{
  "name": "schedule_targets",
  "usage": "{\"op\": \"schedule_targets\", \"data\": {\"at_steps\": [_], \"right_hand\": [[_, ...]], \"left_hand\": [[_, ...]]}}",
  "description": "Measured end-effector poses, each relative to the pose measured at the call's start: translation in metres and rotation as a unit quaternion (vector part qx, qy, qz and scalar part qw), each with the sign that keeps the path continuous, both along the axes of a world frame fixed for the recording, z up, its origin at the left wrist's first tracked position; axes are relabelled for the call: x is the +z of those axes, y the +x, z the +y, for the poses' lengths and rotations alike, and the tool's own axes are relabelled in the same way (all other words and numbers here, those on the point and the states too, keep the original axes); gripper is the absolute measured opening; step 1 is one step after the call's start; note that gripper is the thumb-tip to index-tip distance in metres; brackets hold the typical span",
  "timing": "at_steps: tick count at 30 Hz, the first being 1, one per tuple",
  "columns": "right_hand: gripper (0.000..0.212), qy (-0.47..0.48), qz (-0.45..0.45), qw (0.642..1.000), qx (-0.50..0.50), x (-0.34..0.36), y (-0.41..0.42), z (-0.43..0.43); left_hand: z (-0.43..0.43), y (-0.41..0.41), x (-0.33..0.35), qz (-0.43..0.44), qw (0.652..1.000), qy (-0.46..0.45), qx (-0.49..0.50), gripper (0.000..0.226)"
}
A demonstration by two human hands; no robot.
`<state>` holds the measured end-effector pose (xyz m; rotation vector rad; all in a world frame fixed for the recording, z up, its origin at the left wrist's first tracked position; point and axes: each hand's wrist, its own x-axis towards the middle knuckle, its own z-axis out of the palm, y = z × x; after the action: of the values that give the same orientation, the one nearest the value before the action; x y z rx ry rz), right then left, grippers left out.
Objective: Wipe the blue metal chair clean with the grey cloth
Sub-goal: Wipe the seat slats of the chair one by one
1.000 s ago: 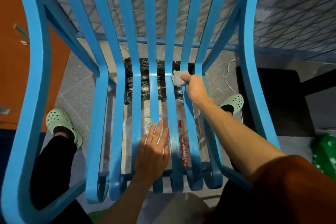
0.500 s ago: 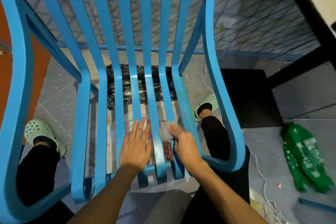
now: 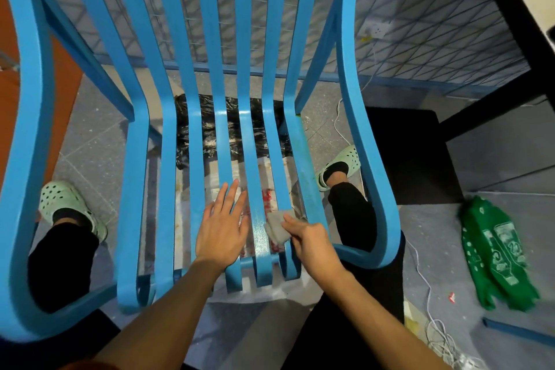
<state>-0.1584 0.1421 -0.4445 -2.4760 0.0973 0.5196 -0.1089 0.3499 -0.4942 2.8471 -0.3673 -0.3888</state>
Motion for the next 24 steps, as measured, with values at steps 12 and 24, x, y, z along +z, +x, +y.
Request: {"op": "schedule_targets", "data": {"at_steps": [12, 24], "right_hand": [[0.031, 0.026, 0.006, 0.997, -0.071, 0.017, 0.019, 0.016], [0.031, 0.003, 0.166, 0.984, 0.063, 0.072, -0.034, 0.029]], "left_hand": [[0.001, -0.002, 0.001, 0.003, 1.000, -0.012, 0.004, 0.056], [0.001, -0.002, 0.000, -0.001, 1.000, -0.016, 0.005, 0.057]]}}
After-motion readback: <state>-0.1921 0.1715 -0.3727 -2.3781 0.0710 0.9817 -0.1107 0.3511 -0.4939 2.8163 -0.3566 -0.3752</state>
